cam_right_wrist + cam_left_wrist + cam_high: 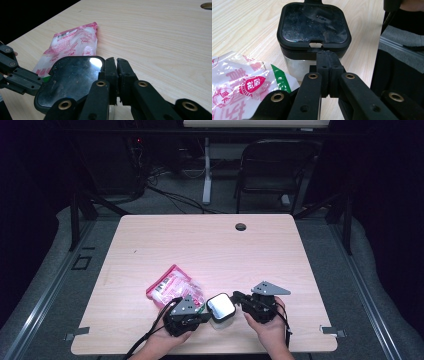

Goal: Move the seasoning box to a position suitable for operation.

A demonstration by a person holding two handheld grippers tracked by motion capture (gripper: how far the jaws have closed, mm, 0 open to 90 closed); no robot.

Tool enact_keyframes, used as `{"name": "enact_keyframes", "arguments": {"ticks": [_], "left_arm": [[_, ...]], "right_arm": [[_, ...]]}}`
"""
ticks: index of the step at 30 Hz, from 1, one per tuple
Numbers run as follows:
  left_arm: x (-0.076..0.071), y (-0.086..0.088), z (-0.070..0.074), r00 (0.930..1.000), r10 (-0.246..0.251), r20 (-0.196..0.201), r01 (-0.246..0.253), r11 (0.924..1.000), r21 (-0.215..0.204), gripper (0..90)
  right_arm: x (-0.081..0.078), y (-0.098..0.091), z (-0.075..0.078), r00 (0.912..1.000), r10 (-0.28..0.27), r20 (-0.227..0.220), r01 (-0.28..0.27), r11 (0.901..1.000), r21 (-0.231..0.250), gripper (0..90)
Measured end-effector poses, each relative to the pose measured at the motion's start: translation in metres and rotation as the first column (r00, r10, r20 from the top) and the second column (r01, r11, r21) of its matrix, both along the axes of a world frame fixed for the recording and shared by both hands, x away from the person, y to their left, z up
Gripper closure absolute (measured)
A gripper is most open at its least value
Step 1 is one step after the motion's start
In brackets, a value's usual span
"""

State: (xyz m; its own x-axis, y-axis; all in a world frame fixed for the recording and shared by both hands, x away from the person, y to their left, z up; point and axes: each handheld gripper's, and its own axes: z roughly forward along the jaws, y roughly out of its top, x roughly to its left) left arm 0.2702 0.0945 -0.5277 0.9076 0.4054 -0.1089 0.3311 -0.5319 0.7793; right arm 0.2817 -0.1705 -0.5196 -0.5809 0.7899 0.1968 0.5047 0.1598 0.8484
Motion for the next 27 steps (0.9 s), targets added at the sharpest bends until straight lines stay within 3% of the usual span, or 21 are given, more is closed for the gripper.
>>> {"name": "enact_keyframes", "arguments": {"ticks": [10,17,23,27], "left_arm": [[-0.001,-0.002,0.003,1.0,0.004,0.007,-0.004,0.9999,-0.015,90.0],[0.0,-0.003,0.005,1.0,0.007,0.006,-0.007,0.9994,-0.034,90.0],[0.002,-0.001,0.011,0.9997,0.025,0.007,-0.025,0.9979,-0.059,90.0],[0.003,-0.002,0.013,0.9996,0.028,0.004,-0.028,0.9966,-0.078,90.0]], "right_arm": [[0.0,0.0,-0.001,0.9999,-0.013,0.001,0.013,0.9997,0.019,85.2],[0.0,0.0,0.002,0.9998,-0.018,-0.006,0.018,0.9998,-0.008,77.6],[-0.014,0.001,0.019,0.9991,0.021,0.035,-0.019,0.9976,-0.066,71.7],[-0.033,0.0,0.019,0.996,0.058,0.068,-0.052,0.9938,-0.099,63.8]]}}
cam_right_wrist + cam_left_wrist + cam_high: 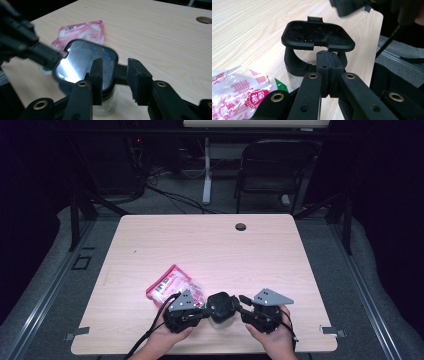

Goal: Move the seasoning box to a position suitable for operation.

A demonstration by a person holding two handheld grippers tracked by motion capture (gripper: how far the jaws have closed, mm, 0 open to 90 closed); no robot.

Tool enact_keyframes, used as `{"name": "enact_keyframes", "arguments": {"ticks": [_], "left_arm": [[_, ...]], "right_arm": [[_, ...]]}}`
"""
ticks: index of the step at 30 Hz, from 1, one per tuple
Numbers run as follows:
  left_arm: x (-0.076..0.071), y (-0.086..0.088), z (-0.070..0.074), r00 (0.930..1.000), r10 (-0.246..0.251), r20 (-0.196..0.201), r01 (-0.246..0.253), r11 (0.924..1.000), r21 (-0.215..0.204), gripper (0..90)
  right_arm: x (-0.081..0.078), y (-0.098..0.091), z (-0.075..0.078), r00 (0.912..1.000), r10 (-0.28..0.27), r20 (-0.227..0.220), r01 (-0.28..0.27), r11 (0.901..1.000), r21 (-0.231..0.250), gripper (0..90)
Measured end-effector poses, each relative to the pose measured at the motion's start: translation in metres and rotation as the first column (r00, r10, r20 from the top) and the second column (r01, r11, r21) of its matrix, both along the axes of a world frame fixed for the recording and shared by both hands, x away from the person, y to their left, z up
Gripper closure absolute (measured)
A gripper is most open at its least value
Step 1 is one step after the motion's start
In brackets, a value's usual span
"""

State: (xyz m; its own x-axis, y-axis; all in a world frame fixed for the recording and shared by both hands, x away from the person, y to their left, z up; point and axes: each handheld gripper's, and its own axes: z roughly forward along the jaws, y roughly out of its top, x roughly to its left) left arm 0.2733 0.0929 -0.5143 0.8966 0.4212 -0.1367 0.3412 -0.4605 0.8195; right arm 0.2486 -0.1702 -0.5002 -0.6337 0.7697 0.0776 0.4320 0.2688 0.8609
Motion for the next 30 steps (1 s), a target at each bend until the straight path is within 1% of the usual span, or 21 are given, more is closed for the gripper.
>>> {"name": "enact_keyframes", "arguments": {"ticks": [2,5,6,7,10,12,15,17,19,22,23,25,28,29,30], "left_arm": [[0.0,-0.001,0.001,1.0,-0.005,0.005,0.005,1.0,0.003,90.0],[0.0,-0.002,0.003,1.0,-0.003,0.005,0.003,1.0,-0.001,90.0],[0.0,-0.003,0.004,1.0,-0.001,0.004,0.001,1.0,-0.007,90.0],[0.001,-0.003,0.005,1.0,-0.002,0.009,0.002,1.0,-0.004,90.0],[0.002,-0.004,0.007,1.0,-0.005,0.002,0.005,0.9999,-0.011,89.7],[0.002,-0.004,0.009,0.9999,-0.008,0.007,0.008,0.9999,-0.012,89.6],[0.002,-0.005,0.01,0.9999,-0.008,0.011,0.009,0.9999,-0.01,89.4],[0.002,-0.006,0.01,0.9999,-0.01,0.011,0.01,0.9999,-0.008,89.4],[0.001,-0.006,0.011,0.9998,-0.009,0.018,0.009,0.9999,-0.008,89.4],[0.001,-0.007,0.01,0.9997,-0.015,0.019,0.015,0.9999,-0.006,88.8],[0.0,-0.008,0.01,0.9998,-0.013,0.017,0.013,0.9999,-0.002,88.4],[-0.001,-0.01,0.006,0.9996,-0.018,0.021,0.017,0.9998,0.012,87.9],[-0.003,-0.014,-0.002,0.9995,-0.023,0.02,0.022,0.9986,0.047,87.7],[-0.004,-0.014,-0.003,0.9995,-0.02,0.024,0.019,0.9992,0.034,87.4],[-0.004,-0.013,-0.003,0.9995,-0.019,0.024,0.018,0.9992,0.036,87.4]], "right_arm": [[-0.008,0.001,-0.003,0.9998,0.017,0.0,-0.017,0.9998,0.0,59.8],[-0.016,0.003,-0.004,0.9987,0.049,0.011,-0.049,0.9984,-0.028,57.4],[-0.018,0.004,-0.004,0.9981,0.059,0.015,-0.059,0.9978,-0.031,56.8],[-0.019,0.004,-0.004,0.9974,0.07,0.018,-0.069,0.9968,-0.039,56.5],[-0.02,0.006,-0.006,0.9962,0.085,0.019,-0.084,0.995,-0.054,55.1],[-0.02,0.008,-0.008,0.9954,0.094,0.019,-0.092,0.9929,-0.076,53.3],[-0.02,0.013,-0.013,0.9952,0.092,0.033,-0.088,0.9888,-0.121,50.4],[-0.02,0.016,-0.015,0.995,0.085,0.052,-0.078,0.9887,-0.128,48.2],[-0.02,0.019,-0.015,0.9944,0.078,0.071,-0.067,0.987,-0.146,48.8],[-0.02,0.018,-0.015,0.9947,0.058,0.084,-0.047,0.9908,-0.127,53.6],[-0.019,0.018,-0.014,0.995,0.058,0.08,-0.048,0.9914,-0.122,54.4],[-0.02,0.016,-0.013,0.9944,0.06,0.087,-0.049,0.992,-0.116,57.2],[-0.02,0.015,-0.012,0.9941,0.055,0.093,-0.046,0.9937,-0.103,58.9],[-0.02,0.015,-0.011,0.9941,0.053,0.094,-0.044,0.9942,-0.098,59.0],[-0.02,0.015,-0.011,0.9941,0.054,0.095,-0.045,0.9944,-0.096,59.3]]}}
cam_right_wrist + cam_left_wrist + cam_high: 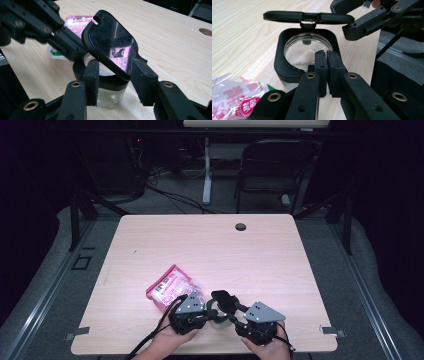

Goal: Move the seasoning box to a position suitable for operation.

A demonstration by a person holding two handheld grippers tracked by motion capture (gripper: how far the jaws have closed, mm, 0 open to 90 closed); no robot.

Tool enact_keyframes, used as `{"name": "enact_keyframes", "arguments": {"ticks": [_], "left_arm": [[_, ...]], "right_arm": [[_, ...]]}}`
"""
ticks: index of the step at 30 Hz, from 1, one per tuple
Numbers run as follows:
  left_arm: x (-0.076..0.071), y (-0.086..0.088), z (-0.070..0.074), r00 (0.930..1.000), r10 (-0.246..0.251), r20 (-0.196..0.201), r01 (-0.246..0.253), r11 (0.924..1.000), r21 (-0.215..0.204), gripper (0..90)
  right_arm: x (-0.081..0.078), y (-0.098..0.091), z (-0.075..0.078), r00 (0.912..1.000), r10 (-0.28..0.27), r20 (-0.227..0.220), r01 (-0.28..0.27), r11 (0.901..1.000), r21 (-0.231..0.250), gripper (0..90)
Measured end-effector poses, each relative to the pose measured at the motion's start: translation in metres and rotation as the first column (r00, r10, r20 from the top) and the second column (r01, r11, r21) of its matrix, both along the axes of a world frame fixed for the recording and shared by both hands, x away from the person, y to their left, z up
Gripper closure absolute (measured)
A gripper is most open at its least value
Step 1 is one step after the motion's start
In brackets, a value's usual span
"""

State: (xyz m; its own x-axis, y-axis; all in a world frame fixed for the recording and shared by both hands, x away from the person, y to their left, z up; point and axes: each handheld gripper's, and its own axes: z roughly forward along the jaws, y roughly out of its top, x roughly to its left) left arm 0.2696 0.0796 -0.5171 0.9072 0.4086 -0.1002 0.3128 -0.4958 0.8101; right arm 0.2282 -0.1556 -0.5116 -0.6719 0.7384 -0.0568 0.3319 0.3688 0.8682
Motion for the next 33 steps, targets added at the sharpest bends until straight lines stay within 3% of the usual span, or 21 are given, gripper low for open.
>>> {"name": "enact_keyframes", "arguments": {"ticks": [5,19,24,33], "left_arm": [[-0.002,0.0,0.0,0.9997,-0.005,0.024,0.005,0.9999,0.009,87.8],[-0.002,0.001,-0.001,0.9998,-0.007,0.02,0.007,1.0,0.0,88.1],[-0.002,0.001,-0.001,0.9998,-0.007,0.02,0.007,1.0,-0.002,88.3],[-0.002,0.001,-0.002,0.9997,-0.009,0.025,0.009,0.9999,-0.008,88.3]], "right_arm": [[0.0,-0.001,0.001,1.0,0.002,0.006,-0.002,1.0,0.009,60.4],[0.0,-0.008,0.002,0.9994,-0.023,0.024,0.021,0.997,0.075,68.6],[0.002,-0.017,0.004,0.9985,-0.054,0.006,0.053,0.9891,0.137,76.4],[0.005,-0.03,0.005,0.9951,-0.097,-0.018,0.099,0.9806,0.169,84.1]]}}
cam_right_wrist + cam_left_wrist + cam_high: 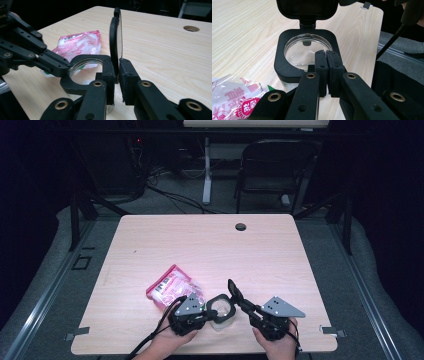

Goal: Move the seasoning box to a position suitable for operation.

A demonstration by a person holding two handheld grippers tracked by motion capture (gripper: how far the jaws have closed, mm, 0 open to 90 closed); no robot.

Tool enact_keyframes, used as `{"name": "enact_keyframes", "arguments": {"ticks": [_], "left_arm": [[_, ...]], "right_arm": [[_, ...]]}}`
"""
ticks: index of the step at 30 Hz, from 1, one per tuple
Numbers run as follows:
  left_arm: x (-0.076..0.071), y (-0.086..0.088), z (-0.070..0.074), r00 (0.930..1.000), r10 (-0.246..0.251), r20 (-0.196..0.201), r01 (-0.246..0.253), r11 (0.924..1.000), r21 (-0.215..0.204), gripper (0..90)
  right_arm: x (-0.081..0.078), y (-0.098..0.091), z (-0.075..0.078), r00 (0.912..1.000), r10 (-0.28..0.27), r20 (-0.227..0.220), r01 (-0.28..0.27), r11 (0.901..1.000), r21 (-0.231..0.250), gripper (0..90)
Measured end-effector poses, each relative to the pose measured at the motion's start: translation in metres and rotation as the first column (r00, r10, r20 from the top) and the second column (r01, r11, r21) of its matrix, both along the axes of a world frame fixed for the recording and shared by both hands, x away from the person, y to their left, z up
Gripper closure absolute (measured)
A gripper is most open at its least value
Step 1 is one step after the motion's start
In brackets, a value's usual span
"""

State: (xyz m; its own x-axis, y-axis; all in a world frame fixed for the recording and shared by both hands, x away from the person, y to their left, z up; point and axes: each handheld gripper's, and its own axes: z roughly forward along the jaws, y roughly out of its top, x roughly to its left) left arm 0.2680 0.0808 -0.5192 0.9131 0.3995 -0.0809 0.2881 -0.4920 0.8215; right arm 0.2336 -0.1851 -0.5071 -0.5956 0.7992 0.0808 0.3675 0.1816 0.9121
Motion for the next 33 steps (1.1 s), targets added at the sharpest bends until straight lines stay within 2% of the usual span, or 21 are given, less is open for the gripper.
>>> {"name": "enact_keyframes", "arguments": {"ticks": [4,8,11,15,20,26,30,33], "left_arm": [[0.0,0.0,0.0,1.0,0.001,-0.002,-0.001,1.0,-0.002,88.3],[0.0,0.0,0.0,1.0,-0.001,0.003,0.001,1.0,-0.001,88.3],[0.0,0.0,0.0,1.0,0.0,0.002,0.0,1.0,-0.001,88.3],[0.0,0.0,-0.001,1.0,0.0,0.002,0.0,1.0,-0.003,88.3],[-0.001,0.0,-0.001,1.0,-0.002,-0.002,0.002,1.0,-0.007,88.7],[-0.001,-0.001,-0.002,1.0,0.001,0.006,-0.001,0.9999,-0.012,88.7],[-0.002,-0.002,-0.002,0.9999,-0.001,0.012,0.001,0.9999,-0.013,88.6],[-0.002,-0.002,-0.002,1.0,-0.001,0.0,0.001,0.9998,-0.021,88.6]], "right_arm": [[0.001,-0.003,-0.001,0.9997,-0.017,-0.018,0.017,0.9996,0.023,84.6],[0.004,-0.006,-0.002,0.9989,-0.021,-0.043,0.024,0.9974,0.068,84.2],[0.005,-0.005,-0.004,0.9985,-0.014,-0.052,0.018,0.9979,0.063,79.3],[0.008,0.0,-0.005,0.998,-0.027,-0.058,0.029,0.999,0.035,83.7],[0.012,-0.002,-0.006,0.9972,-0.03,-0.068,0.034,0.998,0.054,84.9],[0.017,-0.005,-0.008,0.9951,-0.033,-0.093,0.043,0.9937,0.103,85.1],[0.022,-0.005,-0.008,0.9948,-0.038,-0.094,0.048,0.9927,0.11,85.3],[0.028,-0.004,-0.009,0.9954,-0.027,-0.092,0.037,0.9929,0.113,85.4]]}}
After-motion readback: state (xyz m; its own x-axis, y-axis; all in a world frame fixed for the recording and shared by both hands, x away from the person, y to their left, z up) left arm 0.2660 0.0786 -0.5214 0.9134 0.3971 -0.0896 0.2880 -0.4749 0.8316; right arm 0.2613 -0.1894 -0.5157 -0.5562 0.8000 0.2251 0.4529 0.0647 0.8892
